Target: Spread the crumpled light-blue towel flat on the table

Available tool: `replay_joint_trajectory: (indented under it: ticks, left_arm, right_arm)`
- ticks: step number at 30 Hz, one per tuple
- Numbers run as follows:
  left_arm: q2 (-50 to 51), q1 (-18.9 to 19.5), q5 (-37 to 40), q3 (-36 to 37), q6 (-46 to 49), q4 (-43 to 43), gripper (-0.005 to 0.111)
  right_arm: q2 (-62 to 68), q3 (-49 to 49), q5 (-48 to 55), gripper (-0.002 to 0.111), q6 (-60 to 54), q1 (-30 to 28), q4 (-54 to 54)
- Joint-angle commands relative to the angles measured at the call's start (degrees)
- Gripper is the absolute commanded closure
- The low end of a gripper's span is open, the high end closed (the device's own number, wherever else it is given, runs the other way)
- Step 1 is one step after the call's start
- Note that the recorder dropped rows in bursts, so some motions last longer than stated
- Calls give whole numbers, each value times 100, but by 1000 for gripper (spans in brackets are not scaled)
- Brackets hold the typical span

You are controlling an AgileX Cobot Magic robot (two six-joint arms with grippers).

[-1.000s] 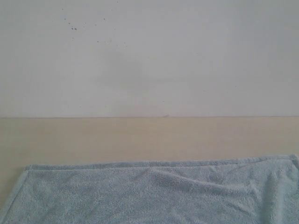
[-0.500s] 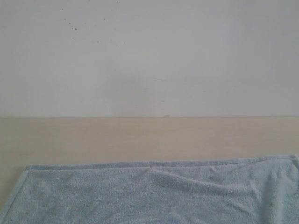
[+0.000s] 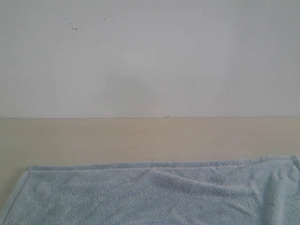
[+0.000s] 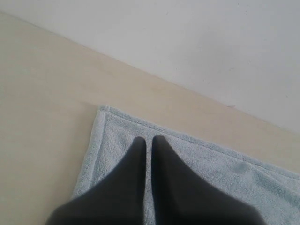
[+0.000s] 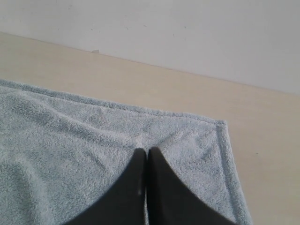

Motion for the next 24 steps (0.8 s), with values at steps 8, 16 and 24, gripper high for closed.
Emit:
replay_joint_trajectory:
  ticks: [8,16,24]
  left_arm:
    - [-17,-16,-57,16,-38,38,103]
    - [-17,-16,238,16,-38,171,103]
    - [-17,-16,252,16,-38,171,103]
  right_arm:
    - [-4,-7,-59,109,8,-19,5]
    - [-662,-7,1121,109,74,-316,39]
    - [-662,-7,1086,109,86,-316,39]
